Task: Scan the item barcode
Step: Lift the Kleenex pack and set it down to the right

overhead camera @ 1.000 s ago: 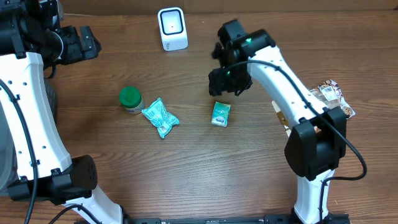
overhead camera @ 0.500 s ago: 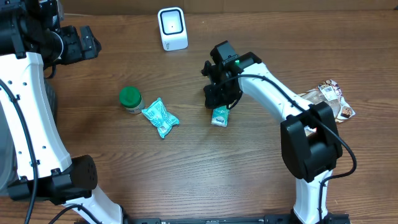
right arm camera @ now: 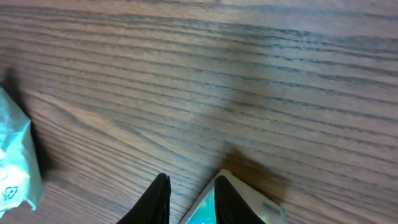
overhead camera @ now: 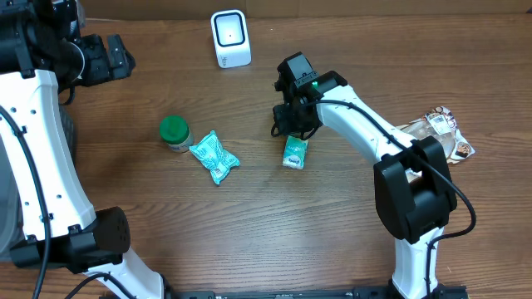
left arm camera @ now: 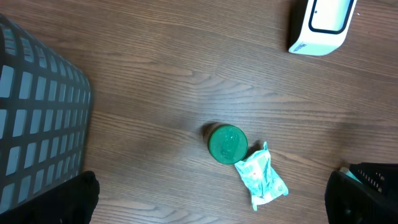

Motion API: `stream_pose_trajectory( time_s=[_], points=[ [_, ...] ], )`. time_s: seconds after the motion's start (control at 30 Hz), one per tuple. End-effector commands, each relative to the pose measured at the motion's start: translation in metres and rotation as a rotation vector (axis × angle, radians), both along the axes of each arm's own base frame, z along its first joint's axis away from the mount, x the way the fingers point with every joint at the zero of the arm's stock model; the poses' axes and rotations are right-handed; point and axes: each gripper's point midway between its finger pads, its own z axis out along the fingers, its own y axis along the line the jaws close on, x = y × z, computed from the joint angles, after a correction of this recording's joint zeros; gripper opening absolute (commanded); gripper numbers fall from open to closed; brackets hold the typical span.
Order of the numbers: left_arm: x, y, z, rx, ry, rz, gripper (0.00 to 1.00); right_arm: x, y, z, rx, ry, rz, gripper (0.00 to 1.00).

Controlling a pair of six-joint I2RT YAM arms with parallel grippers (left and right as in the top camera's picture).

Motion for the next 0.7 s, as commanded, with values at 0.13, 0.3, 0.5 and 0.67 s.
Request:
stream_pose_trajectory(
  time_s=[0.13, 0.3, 0.5, 0.67],
  points=[
    [0.0, -0.002, 0.001, 0.015, -0.003, -0.021, 0.99, -0.01, 0.006, -0.018, -0.007, 0.044, 0.047, 0.21],
    [0.0, -0.002, 0.002, 0.015, -0.003, -0.021, 1.0, -0.013, -0.009, -0.032, -0.064, 0.084, 0.019, 0.2],
    [0.0, -0.002, 0.001, 0.015, -0.003, -0.021, 0.99, -0.002, -0.056, -0.035, -0.218, 0.072, -0.138, 0.17],
    [0.0, -0.002, 0.002, 0.015, -0.004, -0.021, 1.0, -0.011, -0.096, -0.036, -0.306, 0.143, -0.296, 0.14]
  ],
)
